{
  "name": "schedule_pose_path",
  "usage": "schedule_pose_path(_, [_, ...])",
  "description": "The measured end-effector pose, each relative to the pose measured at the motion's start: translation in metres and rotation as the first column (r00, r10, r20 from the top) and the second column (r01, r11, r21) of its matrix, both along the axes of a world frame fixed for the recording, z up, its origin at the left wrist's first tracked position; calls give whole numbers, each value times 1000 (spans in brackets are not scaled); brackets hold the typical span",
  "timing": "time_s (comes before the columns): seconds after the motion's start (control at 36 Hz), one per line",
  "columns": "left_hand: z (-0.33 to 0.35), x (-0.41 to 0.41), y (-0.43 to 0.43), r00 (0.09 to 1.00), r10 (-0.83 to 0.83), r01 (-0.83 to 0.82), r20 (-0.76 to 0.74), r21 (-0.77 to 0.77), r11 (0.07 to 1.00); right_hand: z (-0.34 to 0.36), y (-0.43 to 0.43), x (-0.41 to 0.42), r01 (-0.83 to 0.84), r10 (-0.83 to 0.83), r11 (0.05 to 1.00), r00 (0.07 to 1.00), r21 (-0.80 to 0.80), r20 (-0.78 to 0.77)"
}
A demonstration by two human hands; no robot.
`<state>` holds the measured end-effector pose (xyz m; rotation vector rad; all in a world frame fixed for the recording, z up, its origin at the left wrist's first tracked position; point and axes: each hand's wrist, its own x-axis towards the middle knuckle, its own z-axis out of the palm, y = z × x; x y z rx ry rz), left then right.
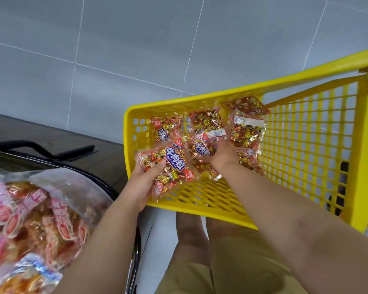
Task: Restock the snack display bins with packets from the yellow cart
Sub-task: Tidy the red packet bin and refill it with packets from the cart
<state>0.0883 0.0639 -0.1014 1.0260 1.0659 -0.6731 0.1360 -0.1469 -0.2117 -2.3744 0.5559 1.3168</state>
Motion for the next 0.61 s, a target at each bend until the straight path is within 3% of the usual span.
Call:
schedule_pose_path(0.14, [7,-1,0,1000,7,-7,-4,11,1000,7,-2,1,99,-62,971,983,217,-172])
schedule_pose_path(0.22, [16,-1,1,999,29,-29,16,14,999,23,-7,-4,165,-136,951,983,260,-124])
schedule_pose_path(0.36, [40,-1,1,997,31,-34,66,44,998,72,-22,-3,374,-372,834,924,405,-89])
schedule_pose_path(0.5, [69,-6,2,994,51,-59,92,92,994,139,-29,4,281,-343,839,938,465,53])
schedule_pose_path(0.61, [102,-10,6,990,32,-43,135,80,996,195,-15,1,234,-377,788,915,570,146])
